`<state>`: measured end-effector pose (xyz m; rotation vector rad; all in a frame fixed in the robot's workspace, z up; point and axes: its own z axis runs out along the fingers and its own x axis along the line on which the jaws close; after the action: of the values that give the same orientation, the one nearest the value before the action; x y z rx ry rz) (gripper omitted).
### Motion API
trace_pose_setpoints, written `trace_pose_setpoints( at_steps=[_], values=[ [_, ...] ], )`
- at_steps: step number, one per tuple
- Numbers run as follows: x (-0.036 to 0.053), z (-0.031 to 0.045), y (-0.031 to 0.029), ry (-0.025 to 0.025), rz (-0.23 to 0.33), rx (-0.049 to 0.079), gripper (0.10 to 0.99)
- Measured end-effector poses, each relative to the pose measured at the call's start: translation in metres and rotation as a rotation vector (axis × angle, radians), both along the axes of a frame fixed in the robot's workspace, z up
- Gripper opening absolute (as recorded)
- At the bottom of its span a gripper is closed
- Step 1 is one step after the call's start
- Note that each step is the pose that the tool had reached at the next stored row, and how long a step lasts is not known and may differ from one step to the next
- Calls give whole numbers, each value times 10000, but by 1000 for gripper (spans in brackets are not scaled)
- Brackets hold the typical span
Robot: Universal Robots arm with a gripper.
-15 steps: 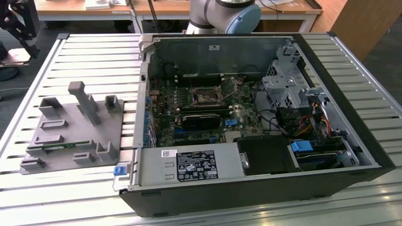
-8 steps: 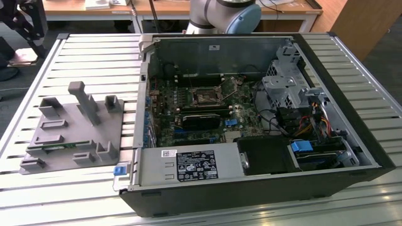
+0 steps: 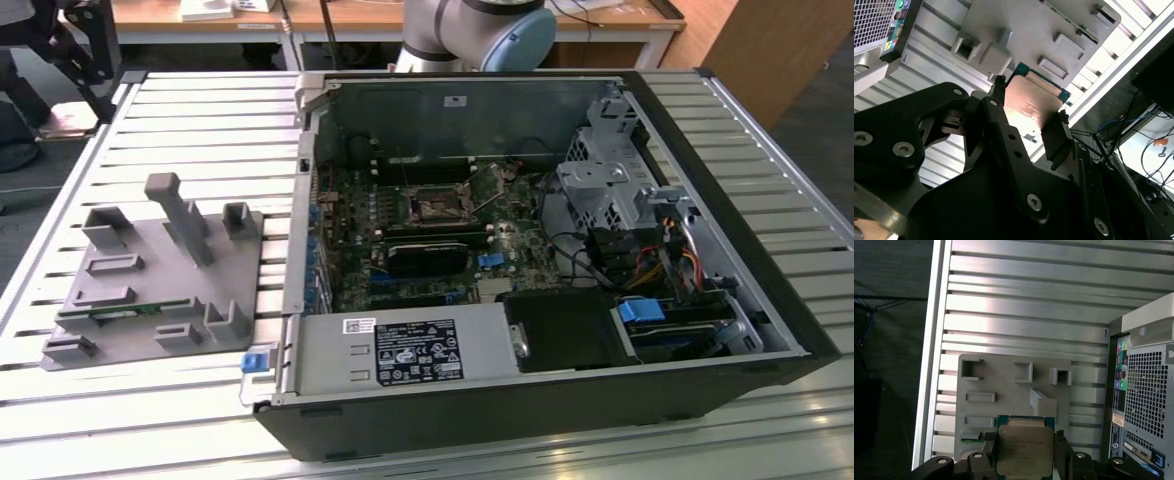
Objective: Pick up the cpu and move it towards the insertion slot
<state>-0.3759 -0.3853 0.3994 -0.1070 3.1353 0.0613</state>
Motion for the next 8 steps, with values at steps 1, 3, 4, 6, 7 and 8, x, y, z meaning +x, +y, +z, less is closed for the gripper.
trace_pose_setpoints(
  at_steps=[1,3,4,6,7,8],
  values=[
    [15,0,0,0,0,0,541],
    [49,0,0,0,0,0,541],
    [67,0,0,0,0,0,541],
    [99,0,0,0,0,0,541],
    [115,0,0,1,0,0,541],
    [131,0,0,1,0,0,541]
  ],
)
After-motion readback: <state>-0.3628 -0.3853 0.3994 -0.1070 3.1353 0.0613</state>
